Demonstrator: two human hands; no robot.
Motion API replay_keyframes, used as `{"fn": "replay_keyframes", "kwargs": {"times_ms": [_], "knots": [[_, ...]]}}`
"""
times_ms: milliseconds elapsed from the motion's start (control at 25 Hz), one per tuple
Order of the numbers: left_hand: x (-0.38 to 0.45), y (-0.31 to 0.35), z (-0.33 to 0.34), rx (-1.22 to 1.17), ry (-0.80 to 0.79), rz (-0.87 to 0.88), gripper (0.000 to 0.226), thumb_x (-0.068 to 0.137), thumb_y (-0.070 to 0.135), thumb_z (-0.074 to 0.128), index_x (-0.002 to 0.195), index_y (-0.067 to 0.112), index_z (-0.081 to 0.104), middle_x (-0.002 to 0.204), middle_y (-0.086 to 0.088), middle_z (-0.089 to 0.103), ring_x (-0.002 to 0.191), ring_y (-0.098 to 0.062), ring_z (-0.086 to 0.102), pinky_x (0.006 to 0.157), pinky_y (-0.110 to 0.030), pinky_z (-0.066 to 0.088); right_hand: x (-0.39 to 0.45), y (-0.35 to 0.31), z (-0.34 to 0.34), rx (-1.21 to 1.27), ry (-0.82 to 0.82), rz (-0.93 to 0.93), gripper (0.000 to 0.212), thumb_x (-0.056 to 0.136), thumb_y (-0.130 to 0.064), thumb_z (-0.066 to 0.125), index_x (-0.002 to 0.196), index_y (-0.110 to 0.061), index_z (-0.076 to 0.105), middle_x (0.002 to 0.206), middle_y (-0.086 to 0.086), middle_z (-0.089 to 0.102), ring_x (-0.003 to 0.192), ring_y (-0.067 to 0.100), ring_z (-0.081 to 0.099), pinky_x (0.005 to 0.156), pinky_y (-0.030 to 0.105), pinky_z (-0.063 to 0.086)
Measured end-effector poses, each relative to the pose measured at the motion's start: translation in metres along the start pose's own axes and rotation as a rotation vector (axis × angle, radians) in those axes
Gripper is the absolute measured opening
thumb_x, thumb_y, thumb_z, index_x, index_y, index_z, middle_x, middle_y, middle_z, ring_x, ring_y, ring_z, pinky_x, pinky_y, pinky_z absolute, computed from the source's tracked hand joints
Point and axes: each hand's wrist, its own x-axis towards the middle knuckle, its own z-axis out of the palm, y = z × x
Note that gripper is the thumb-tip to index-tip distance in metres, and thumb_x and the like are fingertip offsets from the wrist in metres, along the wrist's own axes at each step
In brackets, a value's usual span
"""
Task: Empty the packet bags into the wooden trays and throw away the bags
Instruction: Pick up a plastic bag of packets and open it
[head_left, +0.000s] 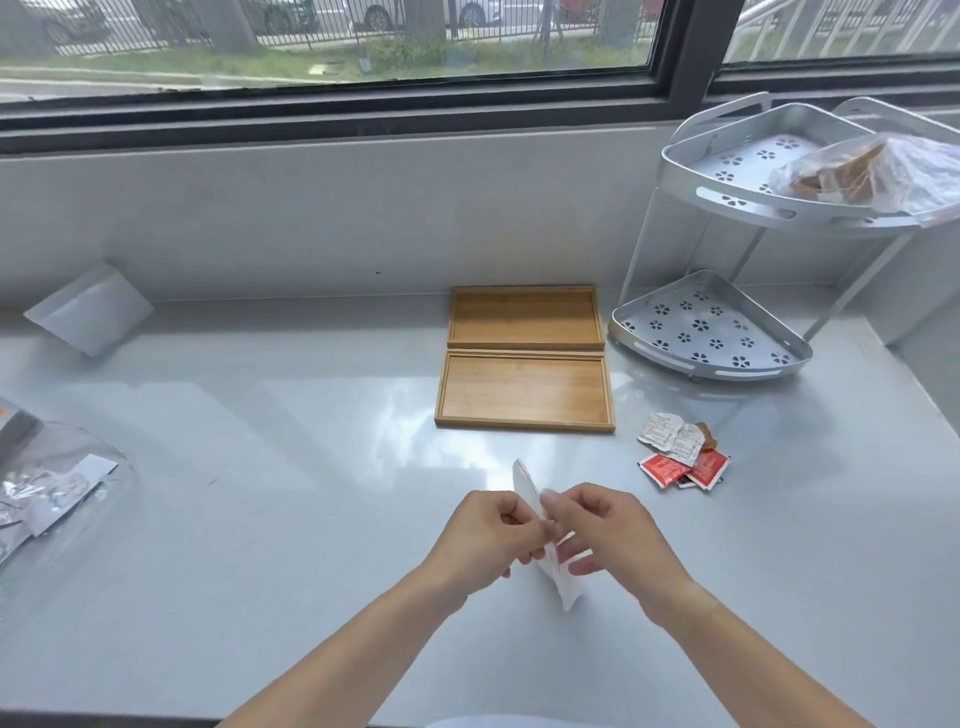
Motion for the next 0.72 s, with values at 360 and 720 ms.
{"fn": "replay_keyframes", "kwargs": {"times_ms": [360, 720], "knots": [[0.002, -0.004, -0.005, -0.006, -0.121, 0.055, 0.013, 0.08, 0.029, 0.072, 0.073, 0.02, 0.065, 0.067, 0.005, 0.071, 0.064, -0.007, 0.062, 0.057, -0.021, 0.044, 0.006, -0.009, -0.016, -0.126, -0.184, 0.059, 0.017, 0.088, -0.024, 0.068, 0.085, -0.007, 0.068, 0.082, 0.01, 0.077, 0.075, 0.018, 0.075, 0.053, 0.025, 0.053], [-0.005, -0.006, -0.002, 0.033, -0.041, 0.1, 0.014, 0.081, 0.029, 0.066, 0.07, 0.02, 0.062, 0.065, 0.009, 0.065, 0.064, -0.007, 0.057, 0.056, -0.017, 0.042, 0.003, -0.009, -0.018, -0.43, -0.214, -0.003, 0.015, 0.084, -0.029, 0.059, 0.076, -0.017, 0.063, 0.062, -0.008, 0.068, 0.057, 0.006, 0.063, 0.046, 0.021, 0.046]]}}
